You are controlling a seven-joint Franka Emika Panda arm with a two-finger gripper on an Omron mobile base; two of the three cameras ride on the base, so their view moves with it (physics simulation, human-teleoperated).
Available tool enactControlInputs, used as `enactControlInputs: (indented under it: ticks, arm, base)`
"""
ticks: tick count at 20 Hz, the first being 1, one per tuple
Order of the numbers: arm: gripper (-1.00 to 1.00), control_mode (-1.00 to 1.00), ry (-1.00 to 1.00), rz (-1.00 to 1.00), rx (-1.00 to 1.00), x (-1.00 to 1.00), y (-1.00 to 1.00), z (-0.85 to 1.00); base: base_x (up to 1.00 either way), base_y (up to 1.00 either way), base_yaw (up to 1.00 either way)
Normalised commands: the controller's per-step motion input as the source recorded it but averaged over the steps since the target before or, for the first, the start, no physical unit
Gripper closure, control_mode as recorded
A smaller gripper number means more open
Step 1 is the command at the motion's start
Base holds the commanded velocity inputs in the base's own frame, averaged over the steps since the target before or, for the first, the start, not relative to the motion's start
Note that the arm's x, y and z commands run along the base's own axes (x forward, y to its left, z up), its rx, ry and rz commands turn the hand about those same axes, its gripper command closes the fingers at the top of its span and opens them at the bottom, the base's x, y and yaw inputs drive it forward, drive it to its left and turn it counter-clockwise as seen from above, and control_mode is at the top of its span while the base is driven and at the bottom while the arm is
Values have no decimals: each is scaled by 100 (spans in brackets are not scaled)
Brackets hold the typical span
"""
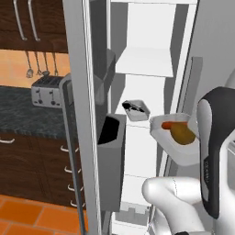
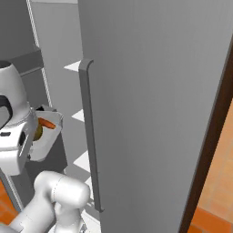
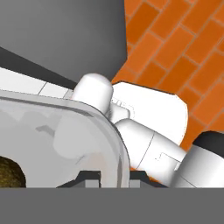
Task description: Take the meat container that has the fish and place it on the second highest rack of the freezer. Then take the vegetable container that has the avocado and carrot and place it on the highest rack of the freezer.
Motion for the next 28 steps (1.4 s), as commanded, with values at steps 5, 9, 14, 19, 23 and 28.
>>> enactControlInputs:
  ticks: [5,9,14,19,23,28]
  arm:
    - [100,-100,-13,0,5,16,5,28]
    - [100,-100,-16,-10,1,35,29,49]
    - [100,-100,-11,-16,0,58,36,48]
    - [100,-100,-8,-18,0,75,2,29]
    - [100,-100,0,-11,0,95,0,0]
    - [100,-100,-3,-2,0,93,-2,0]
  base:
    - [6,3,3]
    - [0,0,0]
    - [0,0,0]
    - [0,0,0]
    - [0,0,0]
    - [0,0,0]
